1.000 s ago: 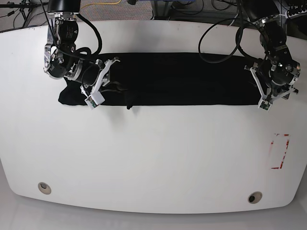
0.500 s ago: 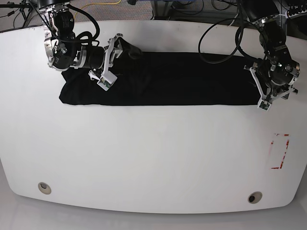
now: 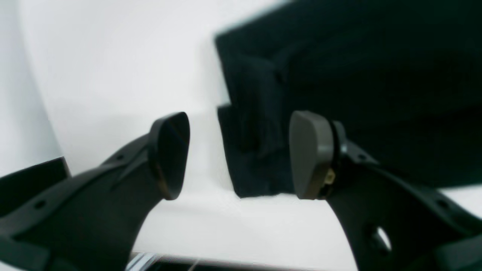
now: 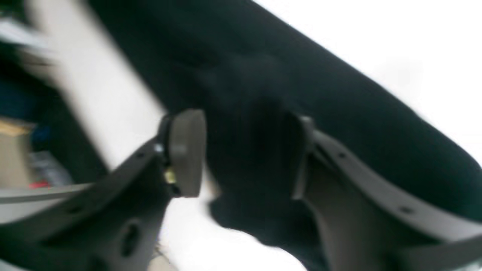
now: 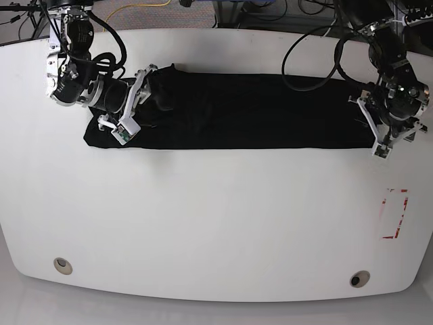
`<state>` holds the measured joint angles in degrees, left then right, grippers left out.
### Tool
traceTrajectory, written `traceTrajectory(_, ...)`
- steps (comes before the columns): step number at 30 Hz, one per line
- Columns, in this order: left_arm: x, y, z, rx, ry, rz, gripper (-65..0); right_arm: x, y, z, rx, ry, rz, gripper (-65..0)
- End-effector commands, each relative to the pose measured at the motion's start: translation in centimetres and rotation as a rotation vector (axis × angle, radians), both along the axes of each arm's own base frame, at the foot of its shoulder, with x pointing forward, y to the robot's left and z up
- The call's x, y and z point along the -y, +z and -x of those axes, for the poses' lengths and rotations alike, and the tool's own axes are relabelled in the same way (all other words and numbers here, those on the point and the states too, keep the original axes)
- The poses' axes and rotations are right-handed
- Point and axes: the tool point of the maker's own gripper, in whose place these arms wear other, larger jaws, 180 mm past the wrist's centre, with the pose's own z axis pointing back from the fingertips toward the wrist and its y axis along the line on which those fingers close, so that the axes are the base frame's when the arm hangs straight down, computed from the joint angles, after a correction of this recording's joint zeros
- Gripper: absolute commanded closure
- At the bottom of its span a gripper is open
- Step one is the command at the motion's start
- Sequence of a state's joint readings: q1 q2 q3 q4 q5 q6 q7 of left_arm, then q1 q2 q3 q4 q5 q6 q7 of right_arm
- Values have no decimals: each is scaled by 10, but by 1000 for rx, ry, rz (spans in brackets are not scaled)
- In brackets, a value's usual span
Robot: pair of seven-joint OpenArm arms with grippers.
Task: Fold the T-shirt properly
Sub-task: 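Tuck the shirt end under the right gripper and regrasp it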
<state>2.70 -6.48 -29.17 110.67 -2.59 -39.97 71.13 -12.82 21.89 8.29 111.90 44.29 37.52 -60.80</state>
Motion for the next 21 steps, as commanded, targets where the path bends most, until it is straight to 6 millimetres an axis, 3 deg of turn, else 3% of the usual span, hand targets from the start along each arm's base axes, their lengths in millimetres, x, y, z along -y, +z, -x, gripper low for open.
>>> traceTrajectory(1,-10,18,-5,76,33,27,-392,1,7,-14,60,-20,34,-198)
traceTrajectory(7,-14,28,-5,171,66,157,-394,16,-22,-18,46,-76,231,-41)
traceTrajectory(15,-24,39,-3,207,102,229,-401,25,-66,-21,-11,-113,240,-40)
traceTrajectory(21,-35,17,5,167,168,326,-504,29,-93,-15,-71,-146,184,-38)
